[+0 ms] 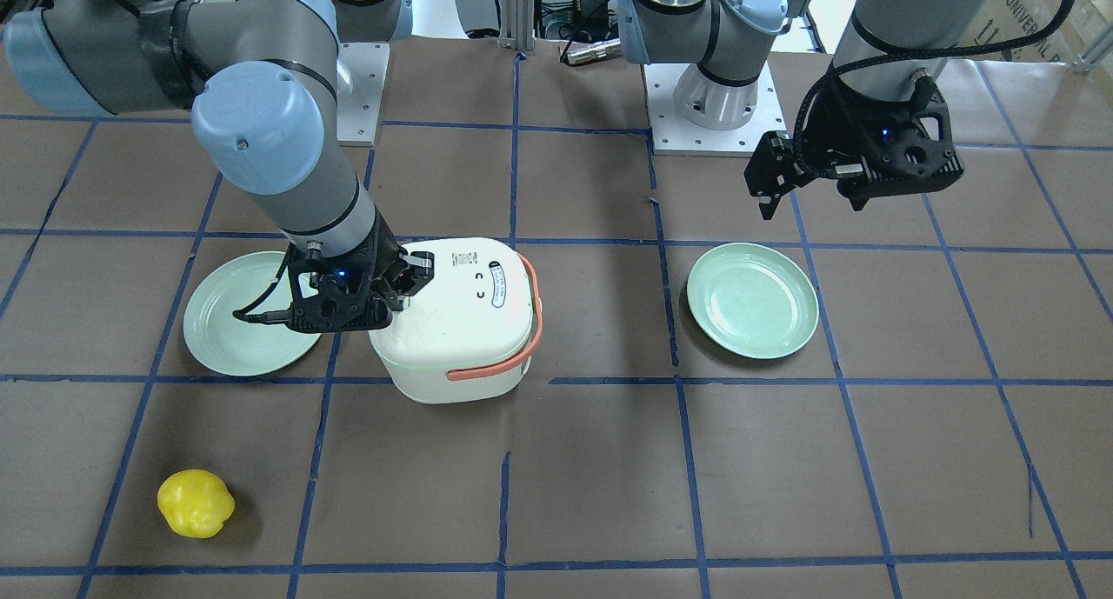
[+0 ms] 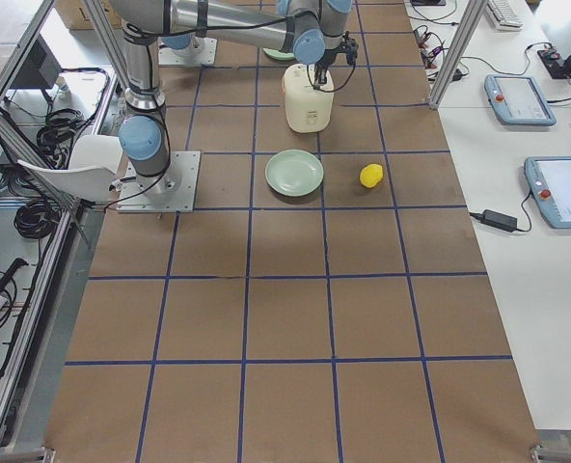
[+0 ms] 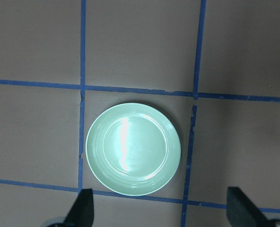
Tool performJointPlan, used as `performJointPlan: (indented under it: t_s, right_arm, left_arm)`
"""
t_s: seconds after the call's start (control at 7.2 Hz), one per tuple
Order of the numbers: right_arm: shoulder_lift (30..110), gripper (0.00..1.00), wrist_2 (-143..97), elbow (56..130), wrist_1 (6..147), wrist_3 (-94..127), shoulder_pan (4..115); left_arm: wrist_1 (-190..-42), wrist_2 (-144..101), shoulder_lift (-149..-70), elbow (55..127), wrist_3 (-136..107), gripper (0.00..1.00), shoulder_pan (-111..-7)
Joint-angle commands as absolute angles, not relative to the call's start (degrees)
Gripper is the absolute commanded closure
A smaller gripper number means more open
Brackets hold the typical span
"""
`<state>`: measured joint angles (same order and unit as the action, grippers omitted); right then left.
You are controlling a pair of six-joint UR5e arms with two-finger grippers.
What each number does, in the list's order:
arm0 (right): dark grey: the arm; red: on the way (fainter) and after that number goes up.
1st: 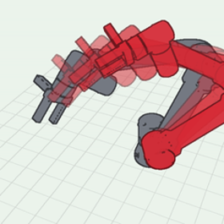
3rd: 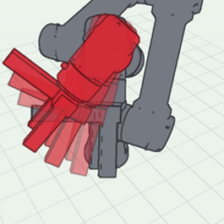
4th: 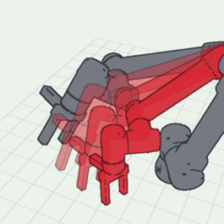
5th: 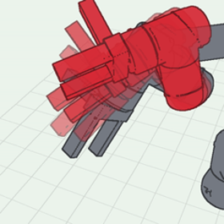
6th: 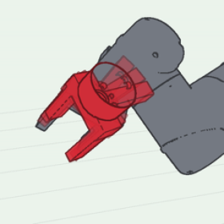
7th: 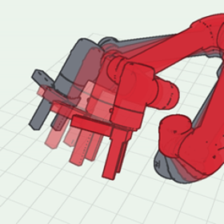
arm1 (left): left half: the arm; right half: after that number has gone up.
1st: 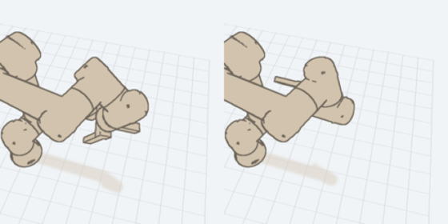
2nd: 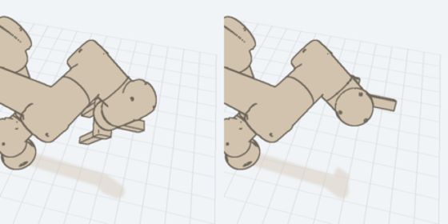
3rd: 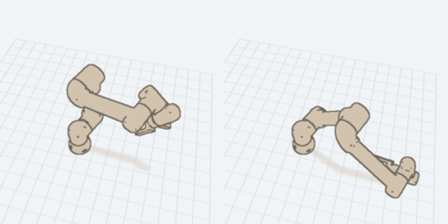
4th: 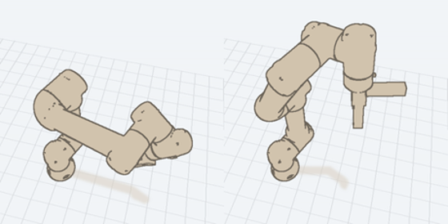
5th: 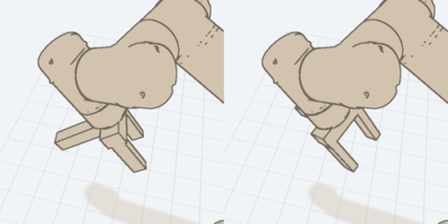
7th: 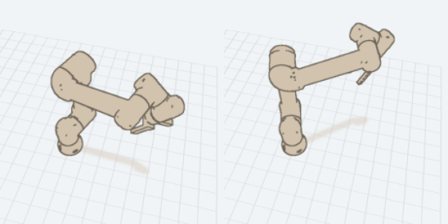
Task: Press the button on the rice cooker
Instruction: 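Press down on the green lid button with the right gripper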
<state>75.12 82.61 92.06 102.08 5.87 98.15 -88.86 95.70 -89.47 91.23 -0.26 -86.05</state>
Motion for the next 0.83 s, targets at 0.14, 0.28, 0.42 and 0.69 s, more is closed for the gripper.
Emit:
performJointPlan:
  t_s: [0.14,0.28,0.42,0.69]
  right_arm:
    - [75.2,0.85,82.7,92.1,103.2,6.1,98.2]
    - [76.1,0.84,83.0,91.8,102.6,6.2,98.3]
    - [76.6,0.83,83.0,91.5,101.3,6.2,98.3]
    - [78.8,0.8,83.1,89.4,97.0,7.4,98.3]
  left_arm:
    - [-88.9,95.7,-89.5,91.2,-0.3,0.0,-86.0]
    - [-88.9,95.7,-89.5,91.2,-0.3,0.0,-86.0]
    - [-88.9,95.7,-89.5,91.2,-0.3,0.0,-86.0]
    - [-88.9,95.7,-89.5,91.2,-0.3,0.0,-86.0]
